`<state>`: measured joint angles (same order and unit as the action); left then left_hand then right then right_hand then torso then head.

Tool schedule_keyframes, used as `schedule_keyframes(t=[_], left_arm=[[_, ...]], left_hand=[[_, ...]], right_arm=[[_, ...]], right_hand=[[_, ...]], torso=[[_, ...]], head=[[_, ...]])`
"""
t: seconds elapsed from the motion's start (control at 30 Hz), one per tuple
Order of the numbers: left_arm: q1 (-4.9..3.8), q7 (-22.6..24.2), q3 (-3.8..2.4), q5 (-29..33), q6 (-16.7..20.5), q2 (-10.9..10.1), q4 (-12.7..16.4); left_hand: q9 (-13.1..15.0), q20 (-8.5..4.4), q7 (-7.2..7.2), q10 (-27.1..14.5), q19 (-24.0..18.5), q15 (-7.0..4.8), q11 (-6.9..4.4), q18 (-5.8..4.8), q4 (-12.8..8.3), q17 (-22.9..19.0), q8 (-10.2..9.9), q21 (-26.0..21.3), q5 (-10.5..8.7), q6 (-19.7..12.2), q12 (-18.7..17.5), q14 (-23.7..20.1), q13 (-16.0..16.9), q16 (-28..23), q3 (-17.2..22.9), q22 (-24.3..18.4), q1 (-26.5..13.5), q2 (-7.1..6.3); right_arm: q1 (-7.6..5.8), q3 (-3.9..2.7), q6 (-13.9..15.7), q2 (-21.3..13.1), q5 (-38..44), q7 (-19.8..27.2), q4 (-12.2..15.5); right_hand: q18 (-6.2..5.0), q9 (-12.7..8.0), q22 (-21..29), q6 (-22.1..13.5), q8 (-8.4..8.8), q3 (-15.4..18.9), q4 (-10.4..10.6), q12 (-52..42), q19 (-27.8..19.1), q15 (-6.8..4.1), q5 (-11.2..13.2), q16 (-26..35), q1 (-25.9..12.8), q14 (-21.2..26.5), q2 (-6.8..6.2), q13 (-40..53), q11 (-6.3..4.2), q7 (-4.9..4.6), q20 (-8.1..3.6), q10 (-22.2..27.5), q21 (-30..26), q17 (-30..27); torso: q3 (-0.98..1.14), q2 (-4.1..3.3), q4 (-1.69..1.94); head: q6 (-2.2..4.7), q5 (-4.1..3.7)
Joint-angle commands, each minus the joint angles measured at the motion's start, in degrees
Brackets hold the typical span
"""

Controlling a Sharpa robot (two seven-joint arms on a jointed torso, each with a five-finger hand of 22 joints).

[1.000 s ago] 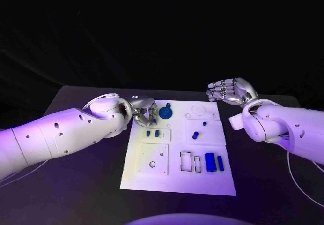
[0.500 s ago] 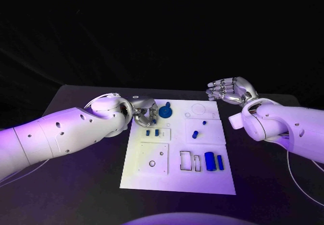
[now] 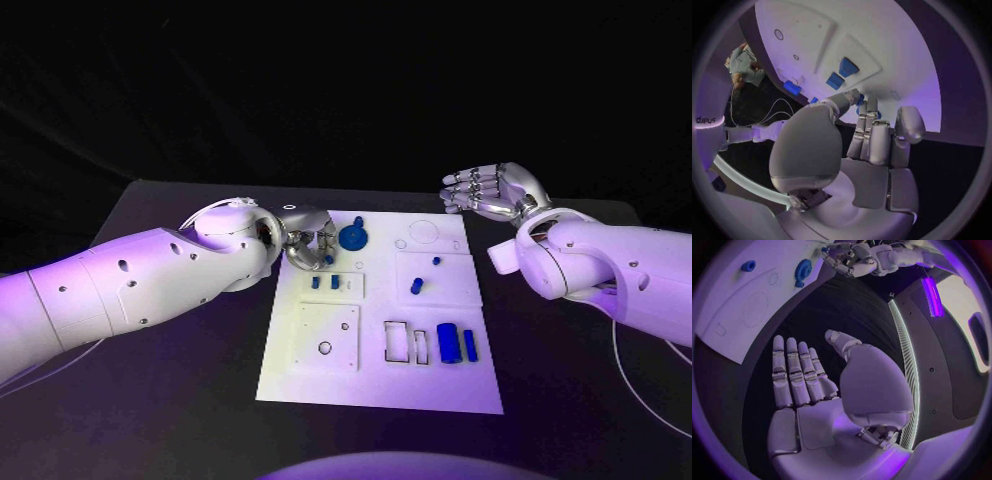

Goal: Assemble the parts on the task board

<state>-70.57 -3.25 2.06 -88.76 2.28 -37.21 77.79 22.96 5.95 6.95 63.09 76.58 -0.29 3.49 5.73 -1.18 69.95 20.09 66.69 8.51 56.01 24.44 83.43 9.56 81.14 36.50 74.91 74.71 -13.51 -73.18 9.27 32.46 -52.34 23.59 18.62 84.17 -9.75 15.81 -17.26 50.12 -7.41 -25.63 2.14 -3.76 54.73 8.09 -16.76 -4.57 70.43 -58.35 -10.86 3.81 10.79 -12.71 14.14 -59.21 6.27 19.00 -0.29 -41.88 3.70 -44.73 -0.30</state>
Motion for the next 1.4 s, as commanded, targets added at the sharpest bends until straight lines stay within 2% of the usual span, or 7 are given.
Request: schedule_keyframes(t=[0.03, 0.23, 0.43, 0.63, 0.97, 1.07, 1.4], left_arm=[[0.01, 0.07, 0.02, 0.29, -0.84, 0.21, 0.04], [0.01, -0.02, 0.11, 0.32, -0.63, 0.43, -0.15], [0.01, -0.08, 0.15, 0.32, -0.09, 0.58, -0.26], [0.01, -0.17, 0.15, 0.33, 0.1, 0.68, -0.31], [0.01, -0.32, 0.16, 0.43, -0.31, 0.74, -0.36], [0.01, -0.42, 0.16, 0.44, -0.53, 0.73, -0.39], [0.01, -0.65, 0.16, 0.45, -0.45, 0.65, -0.43]], left_hand=[[0.09, -0.16, 0.03, 0.35, 0.02, -0.12, -0.12, -0.25, -0.02, -0.01, -0.25, -0.18, -0.19, 0.15, -0.23, 0.15, -0.07, 0.05, -0.28, 3.96, -0.56, 0.12], [0.08, -0.16, 0.04, 0.36, 0.02, -0.12, -0.12, -0.25, -0.02, 0.03, -0.28, -0.19, -0.21, 0.13, -0.26, 0.16, -0.08, 0.07, -0.29, 3.96, -0.57, 0.14], [0.08, -0.16, 0.07, 0.39, 0.04, -0.12, -0.11, -0.26, -0.01, 0.0, -0.34, -0.16, -0.24, 0.09, -0.33, 0.15, -0.09, 0.06, -0.28, 3.99, -0.57, 0.2], [0.07, -0.15, 0.16, 0.45, 0.02, -0.1, -0.06, -0.25, 0.11, -0.07, -0.49, -0.23, -0.28, 0.03, -0.51, 0.12, -0.12, 0.05, -0.28, 3.98, -0.69, 0.43], [-0.19, -0.07, 0.48, 0.54, -0.02, 0.04, 0.12, -0.25, 0.03, -0.3, -1.58, -0.41, -0.33, -1.04, -1.27, 0.02, -0.21, 0.04, -0.44, 4.01, -0.86, 0.39], [-0.47, 0.03, 0.77, 0.73, -0.04, 0.16, 0.26, -0.25, -0.13, -0.42, -2.54, -0.53, -0.27, -2.03, -1.74, -0.05, -0.24, 0.06, -0.56, 4.04, -0.95, 0.16], [-0.86, 0.16, 1.12, 1.12, -0.05, 0.3, 0.44, -0.24, -0.2, -0.64, -3.65, -0.67, -0.01, -3.15, -2.22, -0.16, -0.2, 0.06, -0.93, 4.09, -1.35, -0.33]], right_arm=[[0.03, -0.01, -0.91, 0.09, 0.55, 0.48, 0.04], [0.03, -0.01, -0.92, 0.08, 0.55, 0.46, 0.07], [0.03, -0.01, -0.95, 0.1, 0.55, 0.45, 0.05], [0.03, -0.01, -0.98, 0.14, 0.55, 0.43, 0.02], [0.03, -0.01, -1.01, 0.12, 0.55, 0.42, 0.02], [0.03, -0.01, -1.01, 0.11, 0.55, 0.41, 0.02], [0.03, -0.01, -1.0, 0.1, 0.55, 0.43, 0.01]], right_hand=[[-0.66, -0.05, 0.05, -0.35, -0.38, 0.15, -0.05, 0.09, 0.26, 0.35, -0.22, 0.33, 0.28, -0.02, 0.32, -0.05, -0.05, -1.01, 0.3, 0.33, -0.29, -0.05], [-0.66, -0.05, 0.05, -0.35, -0.38, 0.15, -0.05, 0.09, 0.26, 0.35, -0.22, 0.33, 0.28, -0.02, 0.32, -0.05, -0.05, -1.01, 0.3, 0.33, -0.29, -0.05], [-0.66, -0.05, 0.05, -0.35, -0.38, 0.15, -0.05, 0.09, 0.26, 0.35, -0.22, 0.33, 0.28, -0.02, 0.32, -0.05, -0.05, -1.01, 0.3, 0.33, -0.29, -0.05], [-0.66, -0.05, 0.05, -0.35, -0.38, 0.15, -0.05, 0.09, 0.26, 0.35, -0.22, 0.33, 0.28, -0.02, 0.32, -0.05, -0.05, -1.01, 0.3, 0.33, -0.29, -0.05], [-0.66, -0.05, 0.05, -0.35, -0.38, 0.15, -0.05, 0.09, 0.26, 0.35, -0.22, 0.33, 0.28, -0.02, 0.32, -0.05, -0.05, -1.01, 0.3, 0.33, -0.29, -0.05], [-0.66, -0.05, 0.05, -0.35, -0.38, 0.15, -0.05, 0.09, 0.26, 0.35, -0.22, 0.33, 0.28, -0.02, 0.32, -0.05, -0.05, -1.01, 0.3, 0.33, -0.29, -0.05], [-0.66, -0.05, 0.05, -0.35, -0.38, 0.15, -0.05, 0.09, 0.26, 0.35, -0.22, 0.33, 0.28, -0.02, 0.32, -0.05, -0.05, -1.01, 0.3, 0.33, -0.29, -0.05]], torso=[[0.02, 0.0, 0.0], [-0.04, -0.06, -0.06], [0.02, -0.01, -0.03], [0.0, -0.02, -0.03], [0.02, 0.03, -0.01], [0.01, 0.03, 0.0], [0.0, 0.01, -0.02]], head=[[-0.01, 0.0], [-0.02, -0.08], [-0.09, -0.09], [-0.1, -0.11], [-0.12, -0.16], [-0.13, -0.17], [-0.15, -0.13]])
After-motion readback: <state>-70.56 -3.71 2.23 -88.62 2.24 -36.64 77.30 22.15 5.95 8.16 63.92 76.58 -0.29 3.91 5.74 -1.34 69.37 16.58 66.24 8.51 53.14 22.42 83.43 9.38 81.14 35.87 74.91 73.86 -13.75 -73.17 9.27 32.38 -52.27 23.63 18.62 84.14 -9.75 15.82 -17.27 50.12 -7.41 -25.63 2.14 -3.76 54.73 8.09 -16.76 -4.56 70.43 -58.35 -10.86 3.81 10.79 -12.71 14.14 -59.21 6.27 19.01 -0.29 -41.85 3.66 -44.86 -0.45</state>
